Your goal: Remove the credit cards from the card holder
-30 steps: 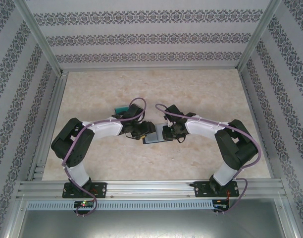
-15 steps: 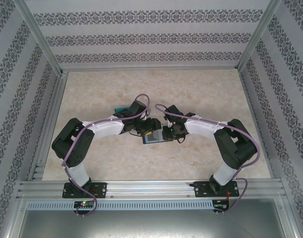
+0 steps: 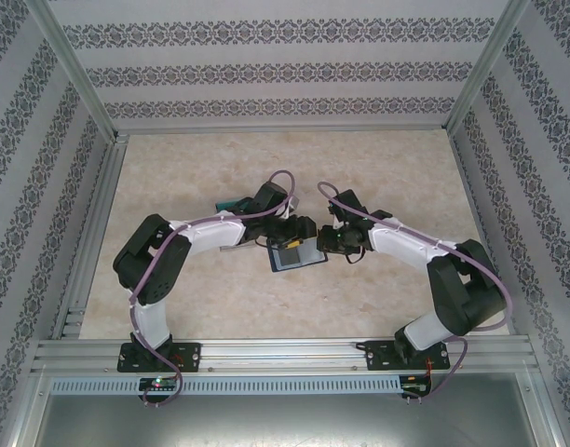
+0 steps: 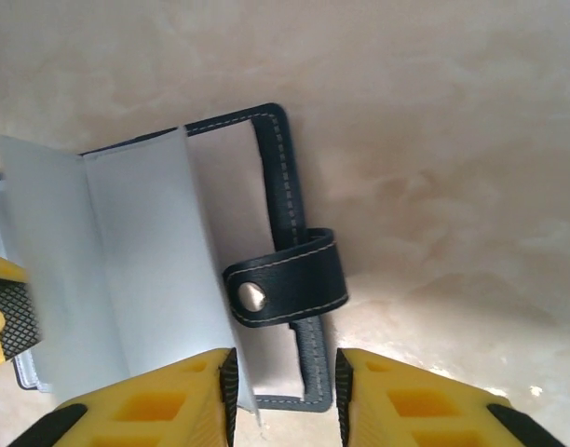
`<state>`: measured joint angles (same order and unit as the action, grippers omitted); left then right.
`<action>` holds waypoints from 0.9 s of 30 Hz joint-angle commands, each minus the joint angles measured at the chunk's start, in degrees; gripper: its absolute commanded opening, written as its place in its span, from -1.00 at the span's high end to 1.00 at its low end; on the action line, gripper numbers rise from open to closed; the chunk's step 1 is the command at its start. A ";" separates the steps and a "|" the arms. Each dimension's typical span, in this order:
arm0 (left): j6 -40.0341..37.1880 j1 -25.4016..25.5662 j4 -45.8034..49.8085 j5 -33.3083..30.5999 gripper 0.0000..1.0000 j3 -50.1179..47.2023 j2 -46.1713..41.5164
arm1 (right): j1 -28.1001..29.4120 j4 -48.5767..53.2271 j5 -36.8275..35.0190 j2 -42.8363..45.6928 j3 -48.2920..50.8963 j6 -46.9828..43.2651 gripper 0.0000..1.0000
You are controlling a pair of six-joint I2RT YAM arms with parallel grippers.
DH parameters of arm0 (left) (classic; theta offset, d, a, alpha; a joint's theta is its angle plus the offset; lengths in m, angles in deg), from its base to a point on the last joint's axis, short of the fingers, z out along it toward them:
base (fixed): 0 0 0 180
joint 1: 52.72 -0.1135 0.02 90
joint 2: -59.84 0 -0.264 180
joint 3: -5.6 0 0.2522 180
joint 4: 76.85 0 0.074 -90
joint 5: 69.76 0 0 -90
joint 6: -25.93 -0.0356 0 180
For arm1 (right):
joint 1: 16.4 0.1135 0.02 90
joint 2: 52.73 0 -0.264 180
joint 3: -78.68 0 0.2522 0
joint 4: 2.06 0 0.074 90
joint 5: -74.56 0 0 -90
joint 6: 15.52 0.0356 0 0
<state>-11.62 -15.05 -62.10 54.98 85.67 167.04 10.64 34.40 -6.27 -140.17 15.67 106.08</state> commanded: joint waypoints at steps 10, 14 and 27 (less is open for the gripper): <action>-2.91 1.28 3.61 -0.20 -0.19 4.44 2.45 | -0.83 -3.10 3.75 -4.38 2.46 1.02 0.35; -2.45 0.33 5.29 -3.90 -0.21 1.56 -2.01 | -0.85 -3.27 3.75 -4.75 2.49 0.84 0.38; 1.85 -2.04 11.98 -10.28 -0.23 -7.38 -7.77 | -0.63 -4.05 4.31 -5.62 2.67 1.23 0.43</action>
<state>-11.10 -16.80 -53.18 45.53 79.11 158.06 9.62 31.21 -2.69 -144.87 17.66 106.49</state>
